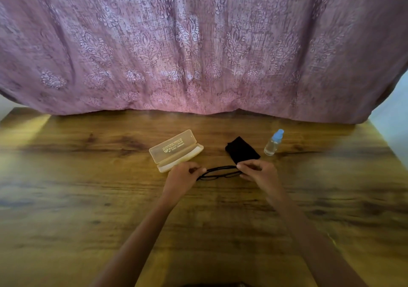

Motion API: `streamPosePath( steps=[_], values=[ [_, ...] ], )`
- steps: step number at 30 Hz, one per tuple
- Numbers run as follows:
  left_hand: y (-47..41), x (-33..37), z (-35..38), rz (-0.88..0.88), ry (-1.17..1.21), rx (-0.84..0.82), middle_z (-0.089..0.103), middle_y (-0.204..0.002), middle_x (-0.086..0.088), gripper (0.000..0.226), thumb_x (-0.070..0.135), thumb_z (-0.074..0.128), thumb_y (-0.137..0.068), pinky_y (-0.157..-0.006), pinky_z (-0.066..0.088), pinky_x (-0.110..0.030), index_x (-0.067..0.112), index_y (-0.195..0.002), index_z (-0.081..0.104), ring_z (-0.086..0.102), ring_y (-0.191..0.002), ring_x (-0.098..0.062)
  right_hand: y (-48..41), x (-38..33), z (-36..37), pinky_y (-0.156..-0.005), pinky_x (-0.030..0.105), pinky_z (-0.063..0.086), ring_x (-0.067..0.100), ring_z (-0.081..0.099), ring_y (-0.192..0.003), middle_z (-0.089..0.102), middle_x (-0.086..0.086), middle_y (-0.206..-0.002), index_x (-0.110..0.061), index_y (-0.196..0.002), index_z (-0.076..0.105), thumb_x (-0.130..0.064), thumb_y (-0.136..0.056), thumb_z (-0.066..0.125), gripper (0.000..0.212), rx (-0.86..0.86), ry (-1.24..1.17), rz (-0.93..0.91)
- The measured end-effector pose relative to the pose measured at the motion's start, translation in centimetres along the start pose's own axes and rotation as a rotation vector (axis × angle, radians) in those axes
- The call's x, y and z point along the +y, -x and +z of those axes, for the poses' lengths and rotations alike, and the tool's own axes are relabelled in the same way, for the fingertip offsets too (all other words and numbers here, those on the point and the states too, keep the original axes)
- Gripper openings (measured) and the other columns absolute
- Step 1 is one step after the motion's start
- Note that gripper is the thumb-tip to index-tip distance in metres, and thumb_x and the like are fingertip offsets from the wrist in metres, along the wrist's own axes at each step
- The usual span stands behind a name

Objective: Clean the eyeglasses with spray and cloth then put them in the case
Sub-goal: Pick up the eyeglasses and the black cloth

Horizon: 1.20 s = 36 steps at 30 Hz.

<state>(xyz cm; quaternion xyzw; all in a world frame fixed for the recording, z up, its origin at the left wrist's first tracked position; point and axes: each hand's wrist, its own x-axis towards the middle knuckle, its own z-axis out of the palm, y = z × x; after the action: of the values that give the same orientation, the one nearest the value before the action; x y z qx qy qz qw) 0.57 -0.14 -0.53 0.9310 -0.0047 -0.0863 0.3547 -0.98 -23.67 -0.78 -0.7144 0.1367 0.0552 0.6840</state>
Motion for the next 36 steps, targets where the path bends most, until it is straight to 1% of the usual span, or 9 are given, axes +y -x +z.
streamPosePath(
  steps=[4,9,13,19,25,28,31,34,36],
  values=[
    [0.0,0.8,-0.2,0.050,-0.021,0.107,0.065,-0.072,0.010,0.023,0.040,0.062,-0.088,-0.056,0.041,-0.020,0.020,-0.094,0.073,0.057,-0.064,-0.003,0.1,-0.4,-0.1,-0.066,0.017,0.056,0.013,0.072,-0.080,0.074,-0.002,-0.078,-0.016,-0.076,0.077,-0.014,-0.073,0.083,0.007,-0.032,0.026,-0.006],
    [-0.2,1.8,-0.1,0.028,-0.064,0.205,0.067,-0.076,0.004,0.027,0.041,0.062,-0.089,-0.057,0.050,-0.028,0.017,-0.096,0.073,0.060,-0.063,-0.009,-0.1,-0.8,-0.1,-0.065,0.017,0.056,0.011,0.072,-0.078,0.074,0.002,-0.081,-0.011,-0.079,0.076,-0.016,-0.074,0.082,0.009,0.001,0.079,-0.027],
    [-0.5,2.2,0.0,-0.001,-0.098,0.256,0.064,-0.075,0.002,0.033,0.044,0.058,-0.090,-0.050,0.039,-0.024,0.013,-0.096,0.070,0.056,-0.060,-0.010,0.0,-1.3,0.0,-0.058,0.009,0.050,0.009,0.072,-0.070,0.074,0.001,-0.077,-0.011,-0.079,0.075,-0.019,-0.075,0.082,0.011,0.016,0.125,-0.074],
    [-0.7,3.0,-0.3,-0.018,-0.025,0.312,0.060,-0.068,0.010,0.029,0.039,0.059,-0.091,-0.049,0.046,-0.024,0.013,-0.096,0.071,0.056,-0.058,-0.004,0.1,-1.7,0.2,-0.056,0.004,0.045,0.001,0.069,-0.065,0.074,-0.005,-0.072,-0.015,-0.078,0.075,-0.024,-0.075,0.081,0.011,0.044,0.203,-0.094],
    [-1.2,2.8,-1.1,-0.069,0.030,0.352,0.061,-0.063,0.008,0.027,0.037,0.059,-0.091,-0.045,0.039,-0.017,0.013,-0.092,0.071,0.055,-0.052,-0.002,0.3,-1.9,0.2,-0.058,-0.001,0.039,-0.008,0.063,-0.069,0.070,-0.016,-0.067,-0.027,-0.069,0.072,-0.032,-0.074,0.081,0.012,0.086,0.312,-0.128],
    [-1.4,2.8,-1.3,-0.091,0.047,0.320,0.066,-0.064,0.004,0.028,0.037,0.057,-0.092,-0.049,0.044,-0.019,0.012,-0.094,0.071,0.061,-0.054,-0.007,0.4,-2.0,0.3,-0.058,-0.001,0.040,-0.009,0.064,-0.068,0.070,-0.017,-0.065,-0.026,-0.069,0.072,-0.032,-0.074,0.081,0.012,0.099,0.327,-0.143],
    [-1.4,2.9,-1.4,-0.106,0.066,0.312,0.067,-0.063,0.003,0.028,0.037,0.057,-0.092,-0.048,0.042,-0.019,0.013,-0.094,0.071,0.062,-0.054,-0.009,0.3,-2.1,0.5,-0.056,0.001,0.042,-0.007,0.065,-0.062,0.070,-0.014,-0.061,-0.023,-0.070,0.071,-0.029,-0.076,0.080,0.013,0.146,0.329,-0.162],
    [-1.4,3.2,-1.5,-0.114,0.112,0.301,0.068,-0.065,0.001,0.029,0.038,0.057,-0.092,-0.053,0.045,-0.021,0.013,-0.093,0.070,0.063,-0.058,-0.011,0.1,-2.2,0.7,-0.054,0.009,0.050,0.000,0.068,-0.057,0.071,-0.008,-0.068,-0.015,-0.074,0.069,-0.024,-0.080,0.078,0.014,0.196,0.299,-0.161],
    [-1.4,3.5,-1.6,-0.132,0.148,0.301,0.066,-0.066,0.005,0.029,0.039,0.057,-0.091,-0.051,0.041,-0.019,0.013,-0.093,0.069,0.061,-0.058,-0.008,0.0,-2.3,0.9,-0.053,0.014,0.053,0.003,0.069,-0.057,0.071,-0.006,-0.072,-0.012,-0.076,0.067,-0.022,-0.082,0.075,0.014,0.228,0.298,-0.158]
  ],
)
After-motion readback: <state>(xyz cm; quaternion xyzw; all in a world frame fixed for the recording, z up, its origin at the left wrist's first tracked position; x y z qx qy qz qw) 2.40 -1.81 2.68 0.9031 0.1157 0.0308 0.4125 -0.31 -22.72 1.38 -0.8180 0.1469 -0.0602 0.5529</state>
